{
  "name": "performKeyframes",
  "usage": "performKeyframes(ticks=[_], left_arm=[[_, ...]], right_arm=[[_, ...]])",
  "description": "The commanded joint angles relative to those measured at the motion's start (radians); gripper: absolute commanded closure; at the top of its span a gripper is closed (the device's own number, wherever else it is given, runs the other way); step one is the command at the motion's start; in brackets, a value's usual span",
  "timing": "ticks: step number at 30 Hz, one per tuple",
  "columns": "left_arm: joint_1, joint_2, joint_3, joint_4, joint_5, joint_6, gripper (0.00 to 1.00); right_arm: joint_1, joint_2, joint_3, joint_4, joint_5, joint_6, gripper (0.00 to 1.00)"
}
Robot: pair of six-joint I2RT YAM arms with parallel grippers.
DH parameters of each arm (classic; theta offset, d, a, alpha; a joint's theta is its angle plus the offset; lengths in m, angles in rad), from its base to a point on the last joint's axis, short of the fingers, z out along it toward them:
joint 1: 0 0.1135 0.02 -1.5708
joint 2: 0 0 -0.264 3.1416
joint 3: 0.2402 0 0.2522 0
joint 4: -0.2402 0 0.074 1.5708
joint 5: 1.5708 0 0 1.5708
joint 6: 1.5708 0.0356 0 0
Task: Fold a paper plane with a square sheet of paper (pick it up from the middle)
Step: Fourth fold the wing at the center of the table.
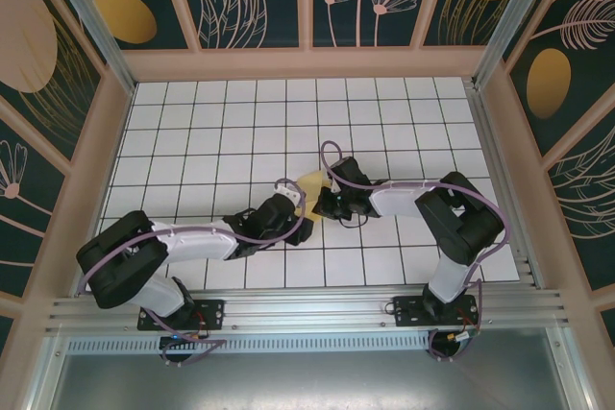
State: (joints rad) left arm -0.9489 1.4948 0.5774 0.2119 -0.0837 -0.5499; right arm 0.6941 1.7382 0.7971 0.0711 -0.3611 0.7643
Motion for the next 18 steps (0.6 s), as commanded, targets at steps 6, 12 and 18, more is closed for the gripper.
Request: performKeyframes(ticks=[6, 12, 18], left_arm=[[-0.012, 0.061, 0.051, -0.071, -0.075, 0.033, 0.51], [-0.017, 0.082, 0.067, -0.064, -0.068, 0.038, 0.62], [-0.019, 0.079, 0.064, -0.06, -0.076, 0.035, 0.7]], right_arm=[[0.008, -0.003, 0.017, 0.012, -0.009, 0.008, 0.88], [0.008, -0.002, 0.02, 0.008, -0.004, 0.009, 0.88], [0.008, 0.004, 0.023, 0.002, -0.003, 0.009, 0.88]])
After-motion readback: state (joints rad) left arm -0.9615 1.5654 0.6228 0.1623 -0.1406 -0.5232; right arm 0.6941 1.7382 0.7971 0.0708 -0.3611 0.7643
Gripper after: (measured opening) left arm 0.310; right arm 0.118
